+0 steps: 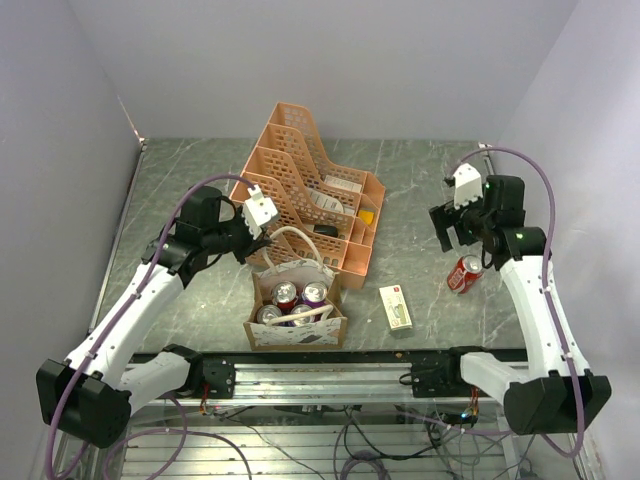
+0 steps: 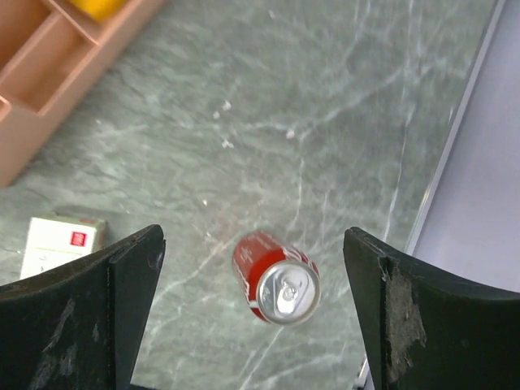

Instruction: Place the beverage into the canvas bag

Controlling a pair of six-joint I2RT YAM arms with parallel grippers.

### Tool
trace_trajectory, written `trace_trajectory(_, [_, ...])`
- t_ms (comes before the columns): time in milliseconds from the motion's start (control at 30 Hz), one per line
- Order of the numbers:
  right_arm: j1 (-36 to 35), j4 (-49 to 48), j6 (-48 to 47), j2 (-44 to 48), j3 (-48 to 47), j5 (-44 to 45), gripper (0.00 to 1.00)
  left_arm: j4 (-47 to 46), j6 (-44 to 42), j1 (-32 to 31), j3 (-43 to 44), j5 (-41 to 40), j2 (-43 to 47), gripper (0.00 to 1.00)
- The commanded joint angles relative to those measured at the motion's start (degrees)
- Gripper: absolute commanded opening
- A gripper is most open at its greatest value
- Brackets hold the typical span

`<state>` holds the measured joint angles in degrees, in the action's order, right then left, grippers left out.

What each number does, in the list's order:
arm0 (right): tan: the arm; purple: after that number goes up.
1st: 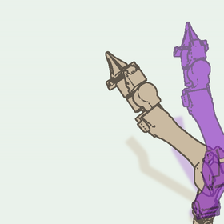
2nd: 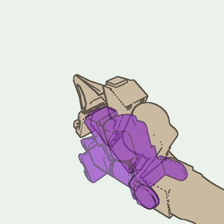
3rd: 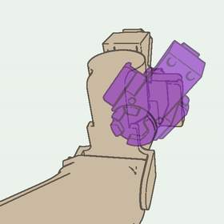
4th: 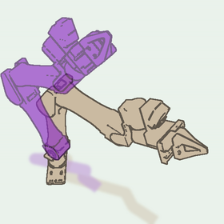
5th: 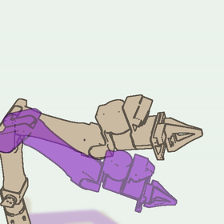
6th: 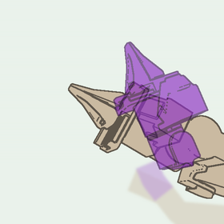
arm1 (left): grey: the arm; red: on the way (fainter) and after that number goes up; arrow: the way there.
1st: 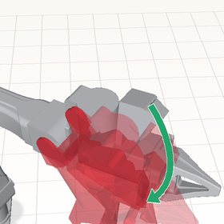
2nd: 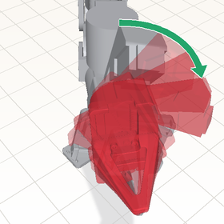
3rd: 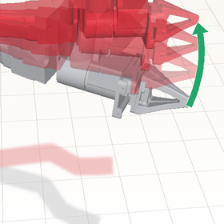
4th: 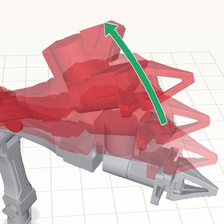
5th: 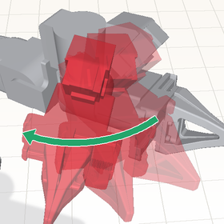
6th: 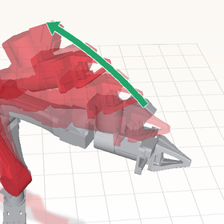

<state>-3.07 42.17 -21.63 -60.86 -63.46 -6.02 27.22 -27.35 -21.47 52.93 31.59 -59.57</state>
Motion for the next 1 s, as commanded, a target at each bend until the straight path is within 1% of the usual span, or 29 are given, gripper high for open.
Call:
trace_trajectory(0, [6.0,2.8,-1.4,-1.0,1.9,-1.2,0.92,-2.0,0.3,-0.2,-0.2,1.3,1.1,0.07])
trace_trajectory(133, [11.9,4.0,-4.3,-2.4,3.2,-3.9,1.00,-2.6,0.2,-0.2,-1.1,1.7,2.0,0.07])
trace_trajectory(300, [17.8,6.4,-8.3,-5.1,4.2,-8.2,1.00,-3.2,-0.1,-0.3,-1.8,1.9,2.4,0.07])
trace_trajectory(467, [20.7,7.0,-11.1,-6.8,5.8,-9.7,1.00,-3.5,0.1,-0.3,-2.1,2.0,2.5,0.07])
trace_trajectory(633, [23.3,6.7,-13.2,-8.8,9.5,-11.9,1.00,-3.6,0.3,-0.3,-2.1,2.0,2.5,0.07])
trace_trajectory(767, [25.0,5.7,-14.3,-10.9,10.3,-12.9,0.98,-3.5,0.4,-0.3,-2.1,2.0,2.4,0.07])
trace_trajectory(967, [26.1,6.7,-15.9,-14.0,9.7,-16.6,0.88,-3.7,0.7,-0.4,-2.0,1.9,2.5,0.07])
